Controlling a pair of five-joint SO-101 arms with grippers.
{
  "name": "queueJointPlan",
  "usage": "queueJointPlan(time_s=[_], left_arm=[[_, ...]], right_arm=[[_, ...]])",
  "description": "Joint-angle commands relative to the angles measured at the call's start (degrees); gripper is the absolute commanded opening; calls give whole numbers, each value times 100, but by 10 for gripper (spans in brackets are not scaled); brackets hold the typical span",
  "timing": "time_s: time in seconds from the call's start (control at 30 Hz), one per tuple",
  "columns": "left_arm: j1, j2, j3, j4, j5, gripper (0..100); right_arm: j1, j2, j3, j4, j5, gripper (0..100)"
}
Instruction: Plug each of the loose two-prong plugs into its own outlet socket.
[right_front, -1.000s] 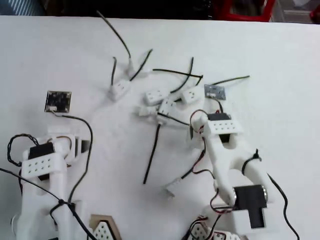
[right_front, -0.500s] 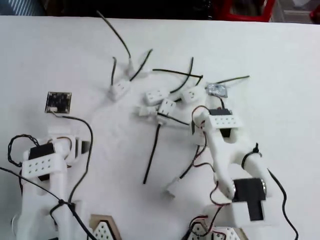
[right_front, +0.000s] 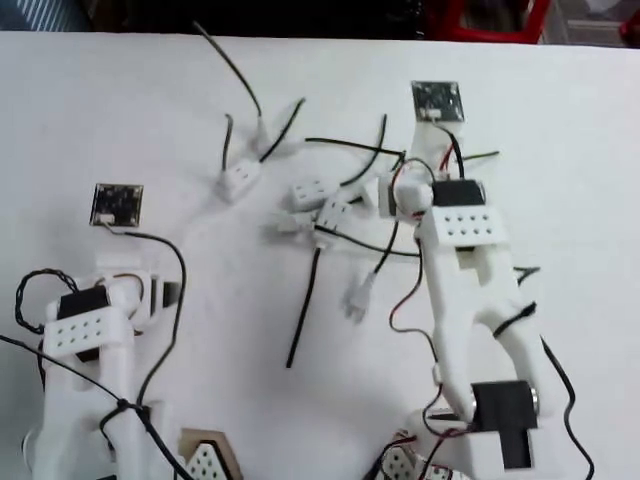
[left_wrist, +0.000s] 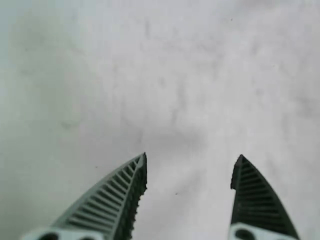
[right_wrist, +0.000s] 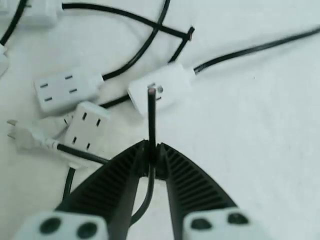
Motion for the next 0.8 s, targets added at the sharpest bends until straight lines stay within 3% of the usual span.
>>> queueJointPlan(time_s=[0.0, 0.27, 0.43, 0.53, 0.77], left_arm=[[-31, -180, -26, -105, 26, 271], [-31, -180, -26, -105, 18, 271], [-31, -180, -26, -105, 18, 271], [-31, -180, -26, -105, 18, 271], [-22, -180, -26, -105, 18, 271]], right_arm=[[57, 497, -949, -110, 255, 18], [-66, 734, -2875, 2018, 352, 221], [-101, 804, -3033, 3081, 308, 183], [-268, 875, -2734, 3451, -211, 161], [-752, 1200, -1626, 2958, -1073, 159]])
